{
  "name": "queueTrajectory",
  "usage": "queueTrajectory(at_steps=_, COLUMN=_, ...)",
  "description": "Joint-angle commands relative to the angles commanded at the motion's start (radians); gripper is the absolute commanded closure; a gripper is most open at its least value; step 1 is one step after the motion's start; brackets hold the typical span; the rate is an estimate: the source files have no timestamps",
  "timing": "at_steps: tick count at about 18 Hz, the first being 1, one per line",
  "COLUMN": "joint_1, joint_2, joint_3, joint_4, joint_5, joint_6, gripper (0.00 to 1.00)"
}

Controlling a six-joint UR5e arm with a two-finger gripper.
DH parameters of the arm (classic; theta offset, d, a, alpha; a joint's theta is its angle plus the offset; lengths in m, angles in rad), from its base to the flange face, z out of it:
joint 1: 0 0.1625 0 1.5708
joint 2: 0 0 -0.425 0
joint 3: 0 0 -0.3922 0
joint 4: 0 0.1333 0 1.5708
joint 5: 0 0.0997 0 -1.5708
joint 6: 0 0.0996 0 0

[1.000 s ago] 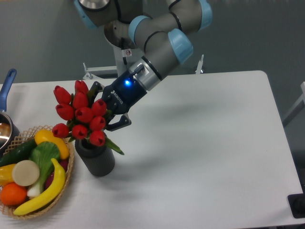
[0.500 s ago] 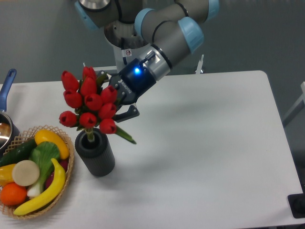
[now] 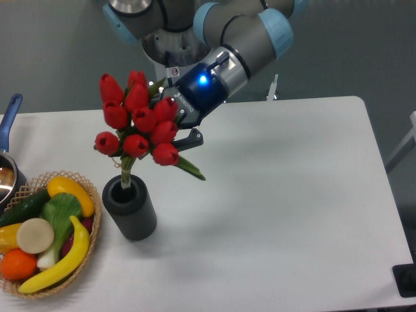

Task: Pick up the flowers from the vase
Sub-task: 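Raise the tulip bunch higher and carry it away from the vase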

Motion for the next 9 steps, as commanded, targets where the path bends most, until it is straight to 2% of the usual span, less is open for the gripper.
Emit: queueTrajectory(at_steps=9, joint_1=0.064, joint_2=0.0, joint_3=0.008, joint_4=0.0, joint_5=-0.026, joint_6=-0.006, gripper=0.59)
